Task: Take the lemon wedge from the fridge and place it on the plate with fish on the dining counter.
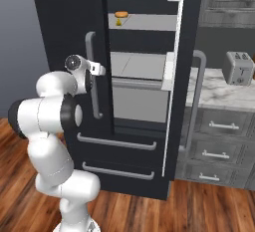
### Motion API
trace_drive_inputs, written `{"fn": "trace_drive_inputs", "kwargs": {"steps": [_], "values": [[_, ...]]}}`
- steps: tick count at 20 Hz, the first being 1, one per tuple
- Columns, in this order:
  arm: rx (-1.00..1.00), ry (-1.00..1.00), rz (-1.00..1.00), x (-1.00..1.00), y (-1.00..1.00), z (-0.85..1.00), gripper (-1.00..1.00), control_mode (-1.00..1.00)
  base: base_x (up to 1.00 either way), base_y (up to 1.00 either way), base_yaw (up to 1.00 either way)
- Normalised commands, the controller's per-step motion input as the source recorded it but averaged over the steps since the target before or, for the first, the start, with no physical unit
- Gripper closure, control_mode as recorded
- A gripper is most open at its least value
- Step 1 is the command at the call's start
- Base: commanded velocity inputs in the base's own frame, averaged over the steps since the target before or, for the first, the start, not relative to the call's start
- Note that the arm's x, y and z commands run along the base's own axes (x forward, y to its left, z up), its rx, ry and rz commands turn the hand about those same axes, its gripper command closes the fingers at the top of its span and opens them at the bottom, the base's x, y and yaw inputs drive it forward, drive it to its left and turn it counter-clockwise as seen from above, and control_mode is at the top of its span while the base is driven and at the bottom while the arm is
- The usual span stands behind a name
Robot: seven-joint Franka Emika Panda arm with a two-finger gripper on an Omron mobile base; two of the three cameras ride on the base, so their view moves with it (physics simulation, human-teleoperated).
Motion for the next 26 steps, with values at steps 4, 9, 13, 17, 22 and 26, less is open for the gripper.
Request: {"fn": "trace_drive_inputs", "kwargs": {"steps": [4, 9, 13, 17, 22, 26], "values": [[-0.02, 0.00, 0.00, -0.65, 1.00, 0.00, 1.00, -1.00, 0.00, 0.00, 0.00], [-0.09, 0.00, 0.00, -0.65, 1.00, 0.00, 1.00, -1.00, 0.00, 0.00, 0.00], [-0.13, 0.00, 0.00, -0.71, 1.00, 0.00, 1.00, -1.00, 0.00, 0.00, 0.00], [-0.13, 0.00, -0.01, -0.72, 1.00, 0.00, 1.00, -1.00, 0.00, 0.00, 0.00], [-0.11, 0.00, -0.04, -0.81, 1.00, 0.00, -1.00, -1.00, 0.00, 0.00, 0.00], [-0.09, -0.03, -0.03, -0.97, 0.97, 0.12, -1.00, -1.00, 0.00, 0.00, 0.00]]}}
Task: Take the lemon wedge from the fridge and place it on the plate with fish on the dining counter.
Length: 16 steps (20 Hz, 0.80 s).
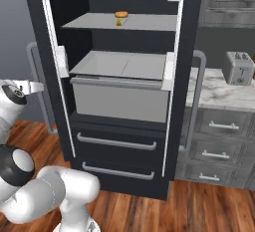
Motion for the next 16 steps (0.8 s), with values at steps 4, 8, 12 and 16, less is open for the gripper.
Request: {"fn": "trace_drive_inputs", "kwargs": {"steps": [4, 8, 12, 16], "values": [[-0.02, -0.09, -0.03, -1.00, 0.57, 0.12, -1.00, -1.00, 0.00, 0.00, 0.00], [0.00, -0.07, -0.02, -1.00, -0.07, 0.41, -1.00, -1.00, 0.00, 0.00, 0.00], [0.00, -0.03, -0.05, -1.00, -0.84, 0.73, -1.00, -1.00, 0.00, 0.00, 0.00], [0.01, 0.00, -0.01, -1.00, -1.00, 0.69, -1.00, -1.00, 0.00, 0.00, 0.00]]}}
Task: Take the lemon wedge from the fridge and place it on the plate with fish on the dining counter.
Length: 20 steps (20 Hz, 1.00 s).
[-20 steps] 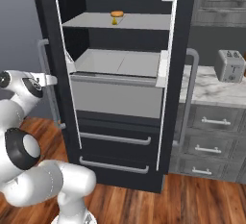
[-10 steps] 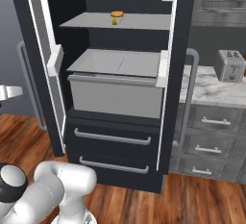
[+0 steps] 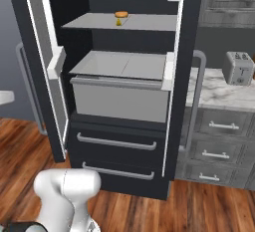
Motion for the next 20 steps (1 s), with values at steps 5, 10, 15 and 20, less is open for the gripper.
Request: {"fn": "trace_drive_inputs", "kwargs": {"steps": [5, 10, 15, 20], "values": [[0.14, 0.00, 0.00, -1.00, -1.00, 0.60, -1.00, -1.00, 0.00, 0.00, 0.00], [0.25, 0.06, 0.00, -0.37, -1.00, 0.71, -1.00, -1.00, 0.00, 0.00, 0.00], [0.29, 0.18, 0.09, 0.28, -0.87, 0.37, -1.00, -1.00, 0.00, 0.00, 0.00], [0.09, 0.12, 0.08, 0.38, -0.37, 0.00, -1.00, -1.00, 0.00, 0.00, 0.00]]}}
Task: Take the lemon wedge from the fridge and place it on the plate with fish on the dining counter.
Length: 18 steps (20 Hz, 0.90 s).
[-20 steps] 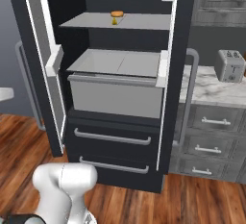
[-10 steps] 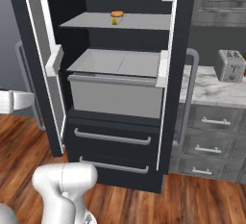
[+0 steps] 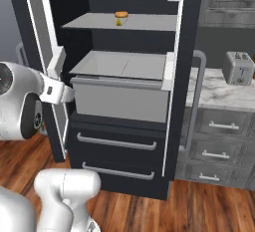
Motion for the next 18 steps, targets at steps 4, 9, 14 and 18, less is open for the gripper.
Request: {"fn": "trace_drive_inputs", "kwargs": {"steps": [4, 9, 14, 18], "values": [[0.07, 0.02, 0.12, 0.38, -0.16, -0.02, -1.00, -1.00, 0.00, 0.00, 0.00], [0.01, 0.00, 0.02, 0.42, 0.05, -0.02, -1.00, -1.00, 0.00, 0.00, 0.00], [0.00, 0.00, 0.00, 0.74, 0.00, -0.02, -1.00, -1.00, 0.00, 0.00, 0.00], [0.02, 0.00, 0.00, 0.58, 0.00, -0.11, -1.00, -1.00, 0.00, 0.00, 0.00]]}}
